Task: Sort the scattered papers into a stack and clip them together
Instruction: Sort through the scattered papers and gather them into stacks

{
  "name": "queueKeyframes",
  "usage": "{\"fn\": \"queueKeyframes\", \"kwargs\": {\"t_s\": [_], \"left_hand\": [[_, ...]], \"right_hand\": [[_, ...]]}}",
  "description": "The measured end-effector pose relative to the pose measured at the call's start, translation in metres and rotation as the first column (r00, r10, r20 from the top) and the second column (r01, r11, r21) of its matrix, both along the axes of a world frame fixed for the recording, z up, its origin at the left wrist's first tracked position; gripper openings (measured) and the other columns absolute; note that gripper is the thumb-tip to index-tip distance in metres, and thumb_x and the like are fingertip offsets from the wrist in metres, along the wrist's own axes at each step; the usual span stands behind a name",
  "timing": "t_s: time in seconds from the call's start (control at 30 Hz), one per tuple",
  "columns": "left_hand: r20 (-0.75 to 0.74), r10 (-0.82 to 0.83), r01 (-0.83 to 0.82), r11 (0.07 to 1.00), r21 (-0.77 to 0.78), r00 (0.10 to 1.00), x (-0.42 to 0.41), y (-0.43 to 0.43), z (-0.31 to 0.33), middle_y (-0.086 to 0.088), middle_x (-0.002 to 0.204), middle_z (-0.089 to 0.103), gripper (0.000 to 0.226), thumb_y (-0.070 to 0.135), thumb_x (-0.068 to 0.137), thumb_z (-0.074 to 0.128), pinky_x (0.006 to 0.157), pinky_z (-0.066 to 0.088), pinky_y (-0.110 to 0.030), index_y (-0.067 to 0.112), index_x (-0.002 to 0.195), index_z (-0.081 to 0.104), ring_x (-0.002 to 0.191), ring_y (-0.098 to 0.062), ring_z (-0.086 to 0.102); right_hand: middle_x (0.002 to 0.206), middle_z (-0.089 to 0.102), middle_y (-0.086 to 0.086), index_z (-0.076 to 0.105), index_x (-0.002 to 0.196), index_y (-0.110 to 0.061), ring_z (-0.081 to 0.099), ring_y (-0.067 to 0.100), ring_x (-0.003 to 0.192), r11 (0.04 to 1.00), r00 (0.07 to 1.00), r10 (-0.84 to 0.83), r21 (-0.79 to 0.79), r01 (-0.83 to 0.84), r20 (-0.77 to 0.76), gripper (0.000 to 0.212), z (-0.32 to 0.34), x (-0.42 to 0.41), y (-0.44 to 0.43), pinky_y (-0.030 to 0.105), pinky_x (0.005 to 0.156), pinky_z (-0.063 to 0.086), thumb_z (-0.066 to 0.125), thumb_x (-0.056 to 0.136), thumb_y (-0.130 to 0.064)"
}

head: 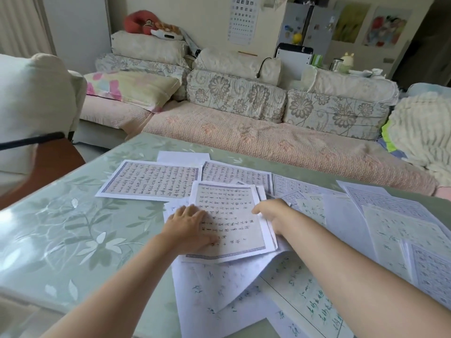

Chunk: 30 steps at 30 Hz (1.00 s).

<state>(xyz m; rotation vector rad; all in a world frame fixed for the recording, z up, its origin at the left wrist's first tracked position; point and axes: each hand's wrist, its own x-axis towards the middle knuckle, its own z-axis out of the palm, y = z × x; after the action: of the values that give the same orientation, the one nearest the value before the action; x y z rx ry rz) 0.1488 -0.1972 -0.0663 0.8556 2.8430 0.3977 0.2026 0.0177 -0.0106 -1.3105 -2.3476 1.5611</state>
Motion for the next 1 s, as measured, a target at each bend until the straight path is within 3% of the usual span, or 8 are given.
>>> {"fn": "queueKeyframes", "kwargs": {"t_s": [0.2,0.33,0.43,0.5,0.57,0.67,0.8,1.0], "left_hand": [[0.026,-0.004,0.003,0.999,0.047,1.000,-0.001,-0.005,0.001,0.005,0.154,0.025,0.082,0.068,0.082,0.053,0.116,0.022,-0.042,0.028,0.148,0.028,0.143,-0.022,0.017],[0.011,0.136,-0.136,0.972,0.192,0.991,-0.006,-0.011,0.007,-0.005,0.160,0.017,0.080,0.052,0.091,0.053,0.118,0.016,-0.044,0.019,0.153,0.017,0.147,-0.026,0.012],[-0.025,0.323,-0.287,0.871,0.399,0.946,-0.008,-0.013,0.019,-0.013,0.159,0.016,0.081,0.043,0.093,0.055,0.119,0.010,-0.040,0.007,0.152,0.013,0.147,-0.028,0.011],[0.192,0.392,-0.429,0.716,0.551,0.900,-0.006,-0.012,0.032,-0.014,0.152,0.031,0.080,0.040,0.090,0.062,0.115,0.022,-0.040,0.005,0.149,0.021,0.140,-0.029,0.029],[0.516,0.246,-0.560,0.527,0.639,0.821,-0.004,-0.007,0.040,-0.012,0.127,0.055,0.052,0.035,0.088,0.067,0.101,0.043,-0.044,0.007,0.129,0.047,0.112,-0.028,0.055],[0.685,0.038,-0.631,0.428,0.647,0.728,0.001,0.001,0.049,-0.023,0.104,0.071,0.011,0.015,0.087,0.060,0.091,0.052,-0.057,0.008,0.091,0.066,0.091,-0.036,0.069],[0.746,-0.041,-0.674,0.397,0.623,0.665,0.007,0.015,0.056,-0.016,0.093,0.072,0.016,0.005,0.094,0.051,0.093,0.051,-0.056,0.010,0.091,0.067,0.087,-0.034,0.068],[0.757,-0.182,-0.655,0.402,0.640,0.628,0.011,0.036,0.055,-0.019,0.103,0.072,0.025,0.022,0.096,0.059,0.089,0.055,-0.050,0.004,0.112,0.061,0.096,-0.034,0.069]], "right_hand": [[0.134,0.060,0.015,0.052,0.134,0.003,0.058,0.031,0.121,0.982,0.997,0.026,0.185,-0.039,0.070,0.057,-0.007,-0.005,0.001,0.031,0.086,0.047,0.076,0.083,-0.003],[0.120,0.069,0.011,0.064,0.123,-0.005,0.065,0.029,0.108,0.988,0.997,0.045,0.148,-0.035,-0.063,0.046,-0.012,0.004,0.012,0.037,0.097,0.052,0.078,0.080,-0.002],[0.106,0.073,0.011,0.069,0.108,-0.005,0.069,0.029,0.097,0.999,0.975,0.012,0.043,-0.002,-0.221,0.028,-0.006,0.020,0.026,0.042,0.094,0.055,0.075,0.081,0.001],[0.102,0.074,0.016,0.068,0.108,0.000,0.070,0.032,0.096,0.998,0.950,-0.014,-0.066,-0.008,-0.312,0.025,-0.002,0.033,0.035,0.048,0.093,0.055,0.071,0.084,0.006],[0.104,0.074,0.019,0.067,0.111,0.002,0.070,0.035,0.099,0.988,0.935,0.002,-0.141,-0.056,-0.354,0.027,0.000,0.044,0.042,0.052,0.095,0.054,0.068,0.085,0.009],[0.105,0.075,0.014,0.068,0.112,-0.002,0.071,0.030,0.099,0.983,0.945,0.132,-0.085,-0.164,-0.298,0.024,-0.002,0.058,0.051,0.046,0.093,0.055,0.062,0.091,0.007],[0.105,0.074,0.011,0.066,0.109,-0.009,0.071,0.026,0.092,0.967,0.948,0.245,-0.023,-0.255,-0.202,0.023,-0.003,0.076,0.061,0.035,0.072,0.057,0.053,0.095,0.005],[0.113,0.073,0.010,0.060,0.118,-0.014,0.069,0.028,0.106,0.954,0.936,0.243,-0.111,-0.278,-0.256,0.032,-0.009,0.077,0.066,0.046,0.095,0.055,0.058,0.092,0.004]]}}
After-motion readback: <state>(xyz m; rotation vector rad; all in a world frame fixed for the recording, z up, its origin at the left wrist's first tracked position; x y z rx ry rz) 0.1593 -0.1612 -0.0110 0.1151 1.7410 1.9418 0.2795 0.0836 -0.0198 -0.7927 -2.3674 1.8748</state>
